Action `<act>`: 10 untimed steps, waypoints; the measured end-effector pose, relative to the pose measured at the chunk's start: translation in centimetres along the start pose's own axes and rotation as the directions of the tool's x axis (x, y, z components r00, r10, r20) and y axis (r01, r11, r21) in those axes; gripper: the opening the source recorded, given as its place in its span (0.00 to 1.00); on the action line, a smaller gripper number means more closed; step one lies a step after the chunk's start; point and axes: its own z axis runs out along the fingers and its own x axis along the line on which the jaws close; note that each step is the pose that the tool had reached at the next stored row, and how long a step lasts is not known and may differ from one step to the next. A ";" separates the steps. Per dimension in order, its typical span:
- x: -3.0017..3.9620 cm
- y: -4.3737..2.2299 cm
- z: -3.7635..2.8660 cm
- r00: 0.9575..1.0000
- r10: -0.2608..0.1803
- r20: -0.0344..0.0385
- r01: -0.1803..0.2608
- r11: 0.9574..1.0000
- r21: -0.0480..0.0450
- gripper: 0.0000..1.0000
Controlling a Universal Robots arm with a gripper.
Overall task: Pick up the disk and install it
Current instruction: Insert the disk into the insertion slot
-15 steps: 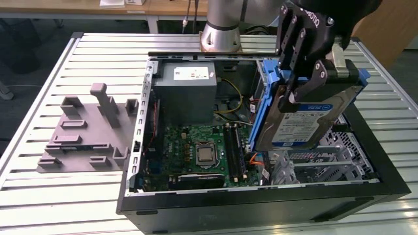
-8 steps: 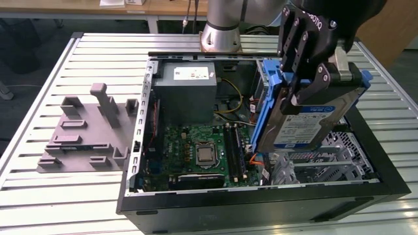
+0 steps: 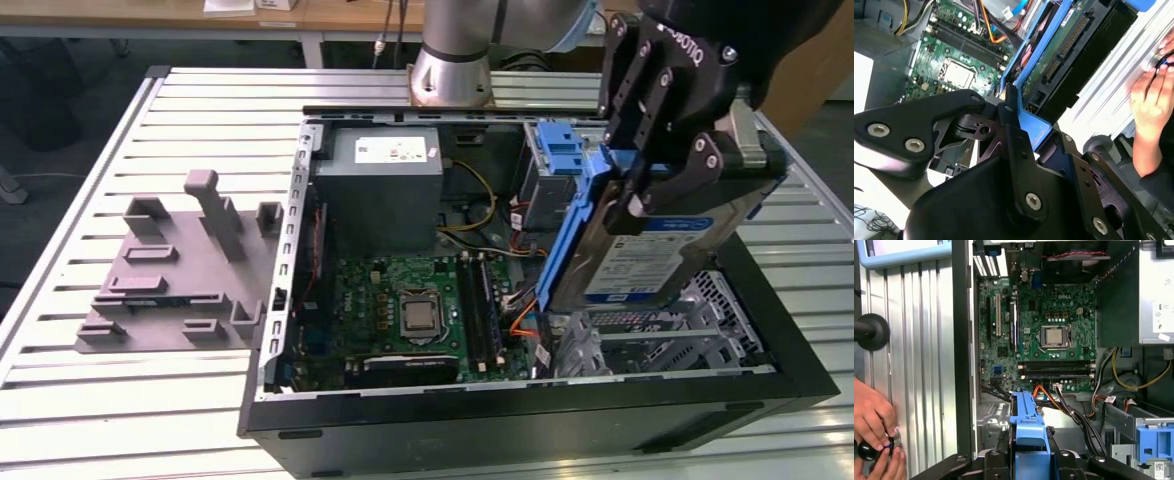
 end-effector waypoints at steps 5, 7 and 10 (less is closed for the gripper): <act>0.14 -0.22 0.04 1.000 0.000 0.000 0.000 1.000 0.000 0.36; 0.36 -0.23 0.04 1.000 0.000 0.000 0.000 1.000 0.000 0.36; 0.69 -0.40 0.06 1.000 0.000 0.000 0.000 1.000 0.000 0.36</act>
